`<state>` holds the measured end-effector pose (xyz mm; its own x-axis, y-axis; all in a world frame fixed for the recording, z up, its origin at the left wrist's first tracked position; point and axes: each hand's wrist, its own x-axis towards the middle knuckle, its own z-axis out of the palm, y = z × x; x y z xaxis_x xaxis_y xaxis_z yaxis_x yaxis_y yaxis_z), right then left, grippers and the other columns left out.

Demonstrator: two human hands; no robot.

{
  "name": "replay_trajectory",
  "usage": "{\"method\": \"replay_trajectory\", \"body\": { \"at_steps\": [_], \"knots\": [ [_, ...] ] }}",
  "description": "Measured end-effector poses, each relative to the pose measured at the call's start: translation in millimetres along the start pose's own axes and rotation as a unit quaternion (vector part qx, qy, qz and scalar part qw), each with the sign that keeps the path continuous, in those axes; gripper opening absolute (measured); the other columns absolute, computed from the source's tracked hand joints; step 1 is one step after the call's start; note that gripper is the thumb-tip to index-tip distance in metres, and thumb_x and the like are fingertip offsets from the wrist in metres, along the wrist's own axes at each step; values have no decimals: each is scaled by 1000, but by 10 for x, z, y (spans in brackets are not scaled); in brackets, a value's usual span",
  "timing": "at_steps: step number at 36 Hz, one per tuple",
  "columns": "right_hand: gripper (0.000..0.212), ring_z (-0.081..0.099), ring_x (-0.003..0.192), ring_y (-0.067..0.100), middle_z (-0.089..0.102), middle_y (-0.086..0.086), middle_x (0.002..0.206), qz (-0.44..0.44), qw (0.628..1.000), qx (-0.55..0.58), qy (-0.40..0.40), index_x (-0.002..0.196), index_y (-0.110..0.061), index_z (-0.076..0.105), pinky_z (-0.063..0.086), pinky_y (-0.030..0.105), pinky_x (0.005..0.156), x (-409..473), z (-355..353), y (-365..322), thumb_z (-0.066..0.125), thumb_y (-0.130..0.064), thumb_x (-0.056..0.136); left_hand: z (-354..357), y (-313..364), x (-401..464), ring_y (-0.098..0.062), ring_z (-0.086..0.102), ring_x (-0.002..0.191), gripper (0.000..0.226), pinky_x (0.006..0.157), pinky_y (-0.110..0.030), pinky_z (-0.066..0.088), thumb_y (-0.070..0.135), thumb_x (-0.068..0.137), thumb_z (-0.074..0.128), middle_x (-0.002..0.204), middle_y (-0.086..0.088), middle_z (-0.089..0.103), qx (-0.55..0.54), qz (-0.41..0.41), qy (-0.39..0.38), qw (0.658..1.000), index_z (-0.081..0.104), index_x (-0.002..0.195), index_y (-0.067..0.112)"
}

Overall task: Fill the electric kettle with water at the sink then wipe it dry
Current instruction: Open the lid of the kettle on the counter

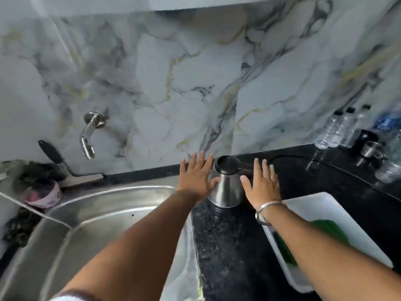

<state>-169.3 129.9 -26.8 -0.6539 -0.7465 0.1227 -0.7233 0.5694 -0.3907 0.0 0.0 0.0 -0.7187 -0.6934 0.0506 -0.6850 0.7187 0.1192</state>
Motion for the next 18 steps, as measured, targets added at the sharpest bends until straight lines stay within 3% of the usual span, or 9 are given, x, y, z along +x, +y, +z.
{"method": "replay_trajectory", "body": {
  "at_steps": [4, 7, 10, 12, 14, 16, 18],
  "knots": [
    [61, 38, 138, 34, 40, 14, 151, 94, 976, 195, -24, 150, -16, 30, 33, 41, 112, 191, 84, 248, 41, -46, 97, 115, 271, 284, -27, 3, 161, 74, 128, -53, 4, 64, 103, 29, 174, -3, 9, -45, 13, -33, 998, 16, 164, 24],
    [37, 60, 106, 35, 68, 13, 110, 111, 954, 279, -6, 117, -15, 61, 41, 31, 79, 333, 149, 320, 44, -42, 98, 208, 380, 471, -29, 15, 159, 72, 129, -51, 11, 64, 102, 36, 173, -8, 17, -149, -15, -36, 988, 39, 158, 20],
    [39, 59, 75, 29, 62, 8, 72, 118, 941, 318, 3, 85, -8, 61, 33, 35, 61, 466, 200, 386, 46, -41, 98, 298, 429, 574, -28, 22, 158, 74, 128, -52, 19, 65, 94, 55, 169, -9, 28, -276, -54, -4, 960, 53, 149, 15],
    [47, 62, 65, 27, 62, 20, 69, 108, 926, 363, -9, 79, 0, 59, 43, 38, 60, 530, 271, 398, 45, -41, 98, 383, 449, 605, -26, 28, 156, 78, 127, -53, 23, 64, 85, 69, 167, -8, 33, -336, -72, 15, 939, 58, 144, 15],
    [56, 59, 47, 16, 60, 24, 59, 106, 908, 406, -18, 74, 6, 57, 44, 33, 51, 551, 329, 375, 43, -44, 96, 470, 441, 643, -25, 34, 153, 74, 125, -57, 25, 69, 78, 71, 164, -4, 37, -362, -72, 30, 929, 66, 135, 21],
    [68, 44, 38, 16, 47, 17, 47, 101, 891, 443, 2, 67, 12, 47, 39, 25, 45, 571, 410, 363, 40, -52, 89, 503, 423, 677, -25, 25, 157, 66, 129, -57, 13, 64, 80, 74, 166, -3, 34, -361, -62, 38, 930, 71, 129, 20],
    [71, 40, 41, 19, 39, 11, 47, 87, 878, 469, 27, 62, 10, 41, 37, 24, 40, 600, 486, 379, 38, -58, 82, 469, 418, 694, -26, 8, 161, 56, 130, -54, 3, 49, 84, 79, 171, -7, 23, -361, -64, 43, 930, 71, 129, 17]
  ]
}}
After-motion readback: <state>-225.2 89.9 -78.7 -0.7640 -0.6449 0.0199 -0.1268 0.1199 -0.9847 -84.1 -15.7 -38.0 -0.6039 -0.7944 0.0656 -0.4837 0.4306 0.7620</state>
